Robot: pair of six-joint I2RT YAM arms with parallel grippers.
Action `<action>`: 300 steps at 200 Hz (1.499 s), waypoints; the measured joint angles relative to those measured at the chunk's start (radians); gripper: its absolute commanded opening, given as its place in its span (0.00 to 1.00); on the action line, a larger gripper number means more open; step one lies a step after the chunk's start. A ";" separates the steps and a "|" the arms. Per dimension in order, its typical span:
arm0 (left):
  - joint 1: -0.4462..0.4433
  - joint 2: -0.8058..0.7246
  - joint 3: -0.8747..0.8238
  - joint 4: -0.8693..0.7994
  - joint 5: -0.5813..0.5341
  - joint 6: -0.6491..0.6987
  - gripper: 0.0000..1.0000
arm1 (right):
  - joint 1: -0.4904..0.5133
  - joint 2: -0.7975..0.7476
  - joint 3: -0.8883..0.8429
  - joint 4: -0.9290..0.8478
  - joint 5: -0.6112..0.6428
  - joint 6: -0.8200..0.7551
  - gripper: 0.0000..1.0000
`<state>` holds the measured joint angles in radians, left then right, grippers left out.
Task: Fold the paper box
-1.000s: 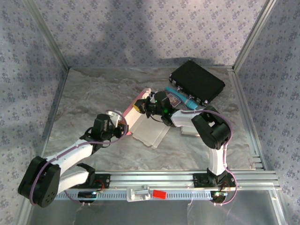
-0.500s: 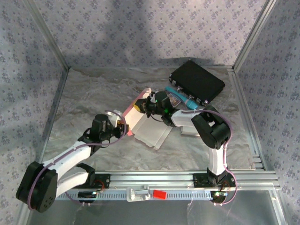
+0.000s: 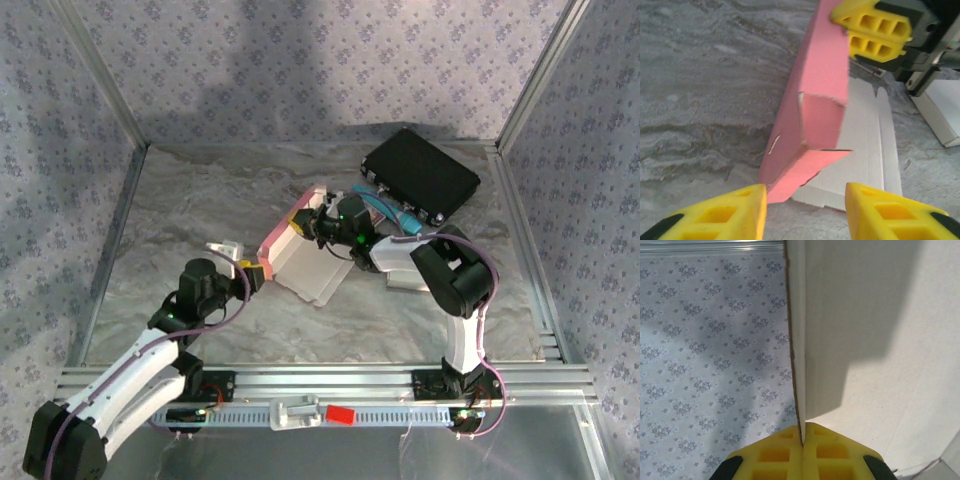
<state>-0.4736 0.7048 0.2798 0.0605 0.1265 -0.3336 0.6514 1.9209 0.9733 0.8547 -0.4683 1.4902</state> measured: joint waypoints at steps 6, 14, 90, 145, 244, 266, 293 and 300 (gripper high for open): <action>0.000 0.000 -0.007 -0.001 -0.007 0.000 0.38 | -0.003 0.000 -0.010 0.011 -0.005 -0.004 0.00; 0.000 0.003 -0.014 -0.002 -0.014 0.003 0.35 | -0.008 0.000 -0.020 0.025 -0.015 -0.010 0.00; 0.001 0.174 -0.021 0.084 0.038 0.136 0.31 | -0.032 0.016 -0.035 0.093 -0.072 -0.017 0.00; 0.004 0.282 -0.019 0.159 0.090 0.200 0.32 | -0.032 0.020 -0.035 0.098 -0.082 -0.017 0.00; 0.013 0.435 0.044 0.230 0.159 0.222 0.26 | -0.029 0.026 -0.031 0.100 -0.079 -0.014 0.00; 0.014 0.452 0.051 0.233 0.170 0.221 0.26 | -0.027 0.028 -0.027 0.100 -0.075 -0.013 0.00; 0.013 0.468 0.054 0.248 0.177 0.216 0.26 | -0.025 0.028 -0.026 0.103 -0.067 -0.013 0.00; 0.013 0.472 0.056 0.251 0.177 0.212 0.27 | -0.024 0.029 -0.026 0.107 -0.063 -0.013 0.00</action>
<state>-0.4603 1.1763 0.3359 0.3115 0.3035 -0.1219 0.6270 1.9503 0.9470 0.9615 -0.5316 1.4776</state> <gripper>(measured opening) 0.262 0.051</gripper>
